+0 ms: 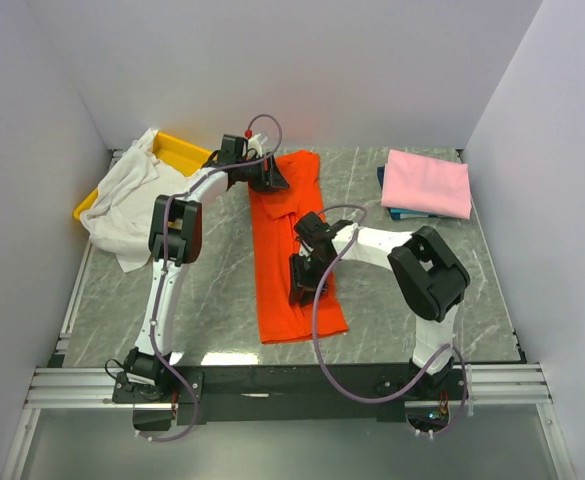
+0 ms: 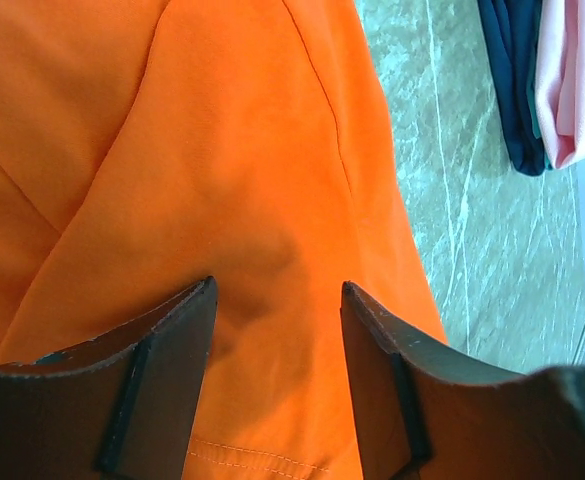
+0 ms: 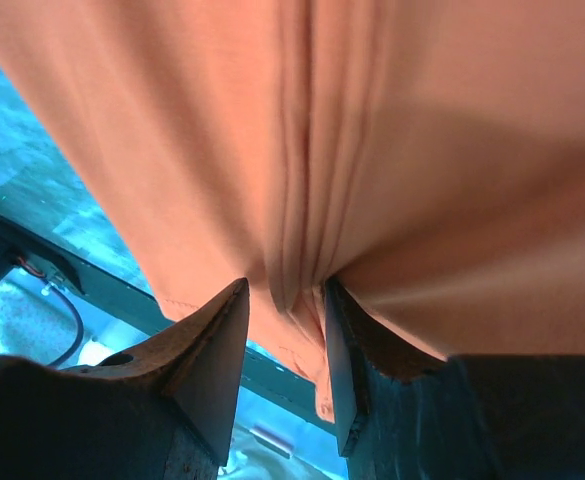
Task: Fold and stack the t-shirts
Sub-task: Fold the tshirt
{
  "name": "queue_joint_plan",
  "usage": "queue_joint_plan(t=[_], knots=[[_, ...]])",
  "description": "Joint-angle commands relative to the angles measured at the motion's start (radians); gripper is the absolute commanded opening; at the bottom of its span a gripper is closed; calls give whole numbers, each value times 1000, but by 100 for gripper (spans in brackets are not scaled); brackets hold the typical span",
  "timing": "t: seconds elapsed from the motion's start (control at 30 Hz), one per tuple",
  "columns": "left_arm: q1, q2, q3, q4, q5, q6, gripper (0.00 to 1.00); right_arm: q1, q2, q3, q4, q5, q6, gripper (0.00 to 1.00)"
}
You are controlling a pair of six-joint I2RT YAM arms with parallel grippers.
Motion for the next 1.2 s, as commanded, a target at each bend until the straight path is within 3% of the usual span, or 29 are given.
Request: queue_joint_plan(t=[0.0, 0.37, 0.53, 0.8, 1.03, 1.17], knots=[[0, 60, -8, -36, -27, 55, 60, 23, 26, 68, -9, -5, -4, 44], [-27, -225, -83, 75, -35, 7, 66, 21, -136, 156, -206, 124, -74, 45], [-38, -453, -176, 81, -79, -7, 66, 15, -250, 23, -247, 208, -79, 45], [-66, -828, -633, -88, -363, 26, 67, 10, -386, -212, -194, 228, -35, 46], [-81, -1102, -1064, -181, -417, -51, 66, 9, -377, -254, -173, 278, -8, 46], [-115, -1196, -1209, -260, -429, -100, 66, 9, -377, -293, -164, 295, 2, 45]])
